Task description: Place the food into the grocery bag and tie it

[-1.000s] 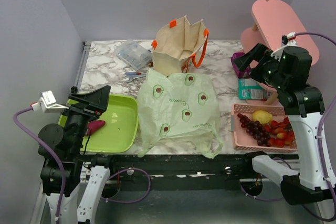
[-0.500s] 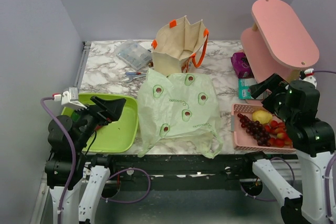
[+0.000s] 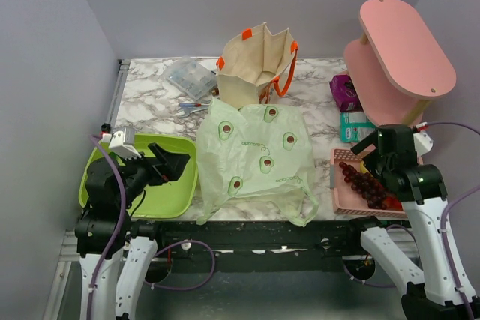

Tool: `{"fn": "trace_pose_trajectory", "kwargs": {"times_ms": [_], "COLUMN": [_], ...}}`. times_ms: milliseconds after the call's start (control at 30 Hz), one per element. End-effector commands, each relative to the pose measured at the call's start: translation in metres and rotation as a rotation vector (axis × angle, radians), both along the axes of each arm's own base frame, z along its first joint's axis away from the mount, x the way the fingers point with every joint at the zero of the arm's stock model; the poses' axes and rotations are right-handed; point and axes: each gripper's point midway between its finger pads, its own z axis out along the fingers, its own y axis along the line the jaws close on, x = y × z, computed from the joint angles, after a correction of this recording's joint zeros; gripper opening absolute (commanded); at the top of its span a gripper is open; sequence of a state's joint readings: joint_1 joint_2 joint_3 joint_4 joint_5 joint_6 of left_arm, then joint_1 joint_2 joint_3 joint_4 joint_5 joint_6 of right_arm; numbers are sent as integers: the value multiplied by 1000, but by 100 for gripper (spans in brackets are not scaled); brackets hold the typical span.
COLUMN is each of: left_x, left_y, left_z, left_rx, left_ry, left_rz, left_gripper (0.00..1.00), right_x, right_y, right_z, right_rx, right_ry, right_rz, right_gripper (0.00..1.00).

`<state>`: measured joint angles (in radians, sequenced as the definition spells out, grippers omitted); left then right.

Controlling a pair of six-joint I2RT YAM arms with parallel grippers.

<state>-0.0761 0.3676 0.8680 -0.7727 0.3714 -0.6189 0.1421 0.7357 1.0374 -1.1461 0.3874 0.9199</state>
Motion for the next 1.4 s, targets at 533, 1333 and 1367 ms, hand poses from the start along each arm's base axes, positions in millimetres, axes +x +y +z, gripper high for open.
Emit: {"fn": "trace_pose_trajectory", "kwargs": {"times_ms": [533, 1333, 1367], "left_x": [-13, -8, -8], "left_y": [10, 20, 20], "left_z": [-40, -44, -45], "left_rx": [92, 108, 107], "left_ry": [-52, -44, -42], "left_rz": [13, 74, 74], "left_gripper": [99, 98, 98], "right_x": [4, 16, 17], "right_y": [-13, -30, -30], "right_z": [-79, -125, -126], "right_rx": [0, -75, -79], "right_ry": [103, 163, 162], "right_rz": [-182, -309, -312], "right_gripper": [90, 51, 51]}}
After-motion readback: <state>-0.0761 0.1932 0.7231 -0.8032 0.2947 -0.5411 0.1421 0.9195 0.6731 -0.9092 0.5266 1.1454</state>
